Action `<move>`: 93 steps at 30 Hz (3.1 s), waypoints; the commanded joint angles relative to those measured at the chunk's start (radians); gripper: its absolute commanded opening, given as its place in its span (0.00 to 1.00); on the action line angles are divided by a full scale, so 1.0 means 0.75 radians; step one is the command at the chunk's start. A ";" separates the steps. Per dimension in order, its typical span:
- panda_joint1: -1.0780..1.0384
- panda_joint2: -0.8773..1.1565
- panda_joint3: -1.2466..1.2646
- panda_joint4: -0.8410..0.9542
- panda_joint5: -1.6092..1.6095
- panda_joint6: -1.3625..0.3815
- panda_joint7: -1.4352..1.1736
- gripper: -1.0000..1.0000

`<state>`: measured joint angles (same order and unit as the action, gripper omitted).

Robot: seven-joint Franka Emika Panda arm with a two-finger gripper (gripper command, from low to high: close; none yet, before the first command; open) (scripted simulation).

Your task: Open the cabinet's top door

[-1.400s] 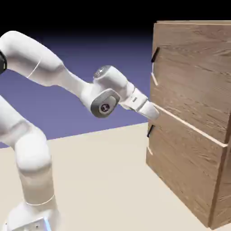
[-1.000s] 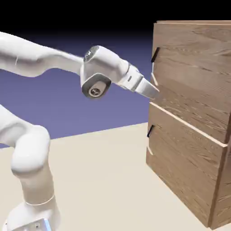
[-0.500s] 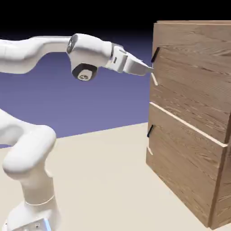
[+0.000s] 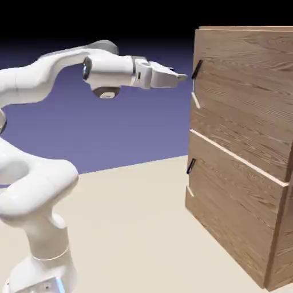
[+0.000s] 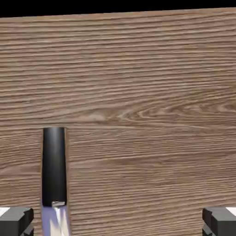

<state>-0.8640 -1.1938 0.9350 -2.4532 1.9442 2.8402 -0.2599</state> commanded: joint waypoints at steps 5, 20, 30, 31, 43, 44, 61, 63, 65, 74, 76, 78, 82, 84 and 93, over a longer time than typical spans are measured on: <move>-0.131 -0.093 0.139 0.053 0.290 -0.029 -0.149 0.50; -0.329 -0.162 0.236 0.117 0.597 -0.221 -0.342 0.00; 0.082 -0.251 -0.160 -0.359 0.432 -0.643 -0.505 0.00; 0.113 -0.263 -0.208 -0.397 0.398 -0.684 -0.515 0.00; 0.269 -0.365 -0.788 -0.663 -0.089 -1.107 -0.587 0.00; 0.269 -0.366 -0.837 -0.671 -0.133 -1.139 -0.593 0.00; 0.262 -0.088 -1.658 -0.561 -0.890 -1.701 -0.774 0.00; 0.285 -0.015 -1.755 -0.508 -0.979 -1.775 -0.806 0.00; 0.320 0.064 -1.851 -0.446 -1.065 -1.851 -0.839 0.00; 0.617 0.443 -2.286 -0.058 -1.376 -2.222 -0.986 0.00; 0.705 0.519 -2.380 0.039 -1.422 -2.304 -1.015 0.00; 0.799 0.589 -2.476 0.136 -1.460 -2.383 -1.043 0.00; 0.993 0.702 -2.663 0.312 -1.516 -2.521 -1.090 0.00; 1.089 0.742 -2.753 0.389 -1.537 -2.578 -1.107 0.00; 1.524 0.780 -3.119 0.675 -1.613 -2.743 -1.110 0.00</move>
<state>0.2793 -0.6083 -1.4046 -1.9467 0.7344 0.7822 -1.0929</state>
